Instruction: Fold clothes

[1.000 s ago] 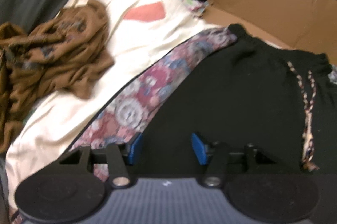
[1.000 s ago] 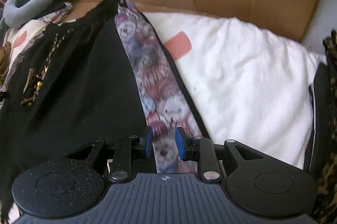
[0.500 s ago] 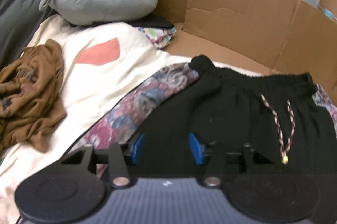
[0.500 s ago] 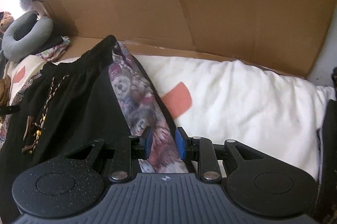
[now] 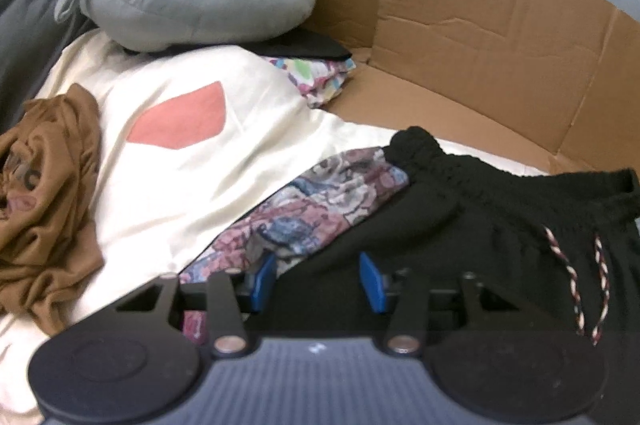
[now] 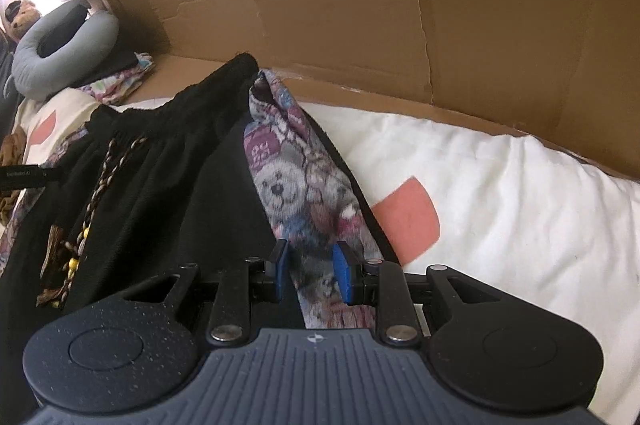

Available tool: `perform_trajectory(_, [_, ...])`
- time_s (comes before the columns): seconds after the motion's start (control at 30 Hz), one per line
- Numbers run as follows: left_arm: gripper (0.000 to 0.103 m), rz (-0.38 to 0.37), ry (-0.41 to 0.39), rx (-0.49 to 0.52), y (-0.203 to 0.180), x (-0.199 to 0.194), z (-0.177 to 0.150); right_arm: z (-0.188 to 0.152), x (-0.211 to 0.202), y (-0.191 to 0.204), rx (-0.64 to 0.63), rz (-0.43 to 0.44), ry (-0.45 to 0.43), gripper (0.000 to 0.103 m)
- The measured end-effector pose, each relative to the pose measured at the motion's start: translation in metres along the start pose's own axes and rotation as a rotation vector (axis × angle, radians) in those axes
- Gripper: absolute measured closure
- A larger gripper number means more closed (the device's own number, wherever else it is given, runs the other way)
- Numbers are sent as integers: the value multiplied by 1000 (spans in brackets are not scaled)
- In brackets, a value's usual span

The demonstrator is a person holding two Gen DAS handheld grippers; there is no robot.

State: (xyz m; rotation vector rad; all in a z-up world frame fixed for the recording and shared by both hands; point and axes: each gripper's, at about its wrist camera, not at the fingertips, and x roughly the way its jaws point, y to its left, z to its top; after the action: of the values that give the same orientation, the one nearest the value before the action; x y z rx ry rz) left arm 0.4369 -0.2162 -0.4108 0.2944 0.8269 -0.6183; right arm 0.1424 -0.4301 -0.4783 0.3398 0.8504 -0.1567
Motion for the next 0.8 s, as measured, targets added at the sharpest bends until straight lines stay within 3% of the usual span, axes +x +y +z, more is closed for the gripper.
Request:
perform_trajectory(0.43, [54, -26, -27, -22, 6, 14, 20, 26, 29, 16, -9, -13, -24, 73])
perform_trajectory(0.5, [54, -18, -16, -31, 7, 19, 21, 27, 32, 15, -4, -36, -24, 74])
perform_trajectory(0.63, [54, 39, 28, 47, 2, 35, 21, 25, 39, 12, 15, -93, -12, 75])
perform_trajectory(0.8, [58, 66, 36, 36, -2, 31, 32, 27, 37, 18, 10, -136, -9, 75])
